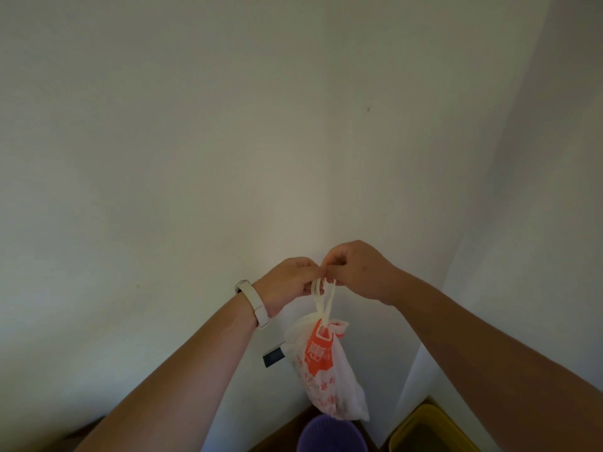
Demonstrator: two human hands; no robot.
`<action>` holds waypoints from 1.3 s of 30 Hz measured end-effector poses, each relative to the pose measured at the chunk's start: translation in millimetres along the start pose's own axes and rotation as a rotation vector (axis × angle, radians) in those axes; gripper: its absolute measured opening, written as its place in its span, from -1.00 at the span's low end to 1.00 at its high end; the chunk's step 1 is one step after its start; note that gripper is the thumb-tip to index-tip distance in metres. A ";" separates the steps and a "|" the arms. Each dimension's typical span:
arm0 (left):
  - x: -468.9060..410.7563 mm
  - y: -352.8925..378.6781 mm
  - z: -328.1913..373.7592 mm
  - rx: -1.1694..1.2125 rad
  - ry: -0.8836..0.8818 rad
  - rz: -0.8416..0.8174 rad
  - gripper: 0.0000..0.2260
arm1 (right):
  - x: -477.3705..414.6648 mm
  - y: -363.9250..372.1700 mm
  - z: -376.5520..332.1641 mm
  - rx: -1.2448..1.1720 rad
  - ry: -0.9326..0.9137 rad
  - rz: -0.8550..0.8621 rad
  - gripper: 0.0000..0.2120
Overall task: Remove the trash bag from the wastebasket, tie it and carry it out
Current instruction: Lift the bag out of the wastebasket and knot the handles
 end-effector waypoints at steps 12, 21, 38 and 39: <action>-4.8 22.7 12.6 0.128 0.061 -0.023 -0.78 | 32.7 -2.9 54.7 0.017 0.061 0.069 -0.79; -4.7 64.2 58.4 0.035 0.203 -0.002 -0.74 | 85.7 -3.7 113.9 0.174 0.170 -0.124 -0.38; -11.1 186.5 129.1 0.195 0.384 -0.542 -0.80 | 193.5 -60.2 132.1 0.061 0.388 0.426 -0.59; -8.6 198.0 132.6 0.206 0.389 -0.598 -0.81 | 205.0 -62.4 130.6 0.064 0.410 0.473 -0.54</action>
Point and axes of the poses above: each hand's wrist, its own x-axis away from the middle knuckle, its own y-axis out of the palm, z = x × y, the point moved 5 cm from there along -x, towards the middle knuckle, and after that the axes turned 12 degrees about -x, right-handed, at the moved point
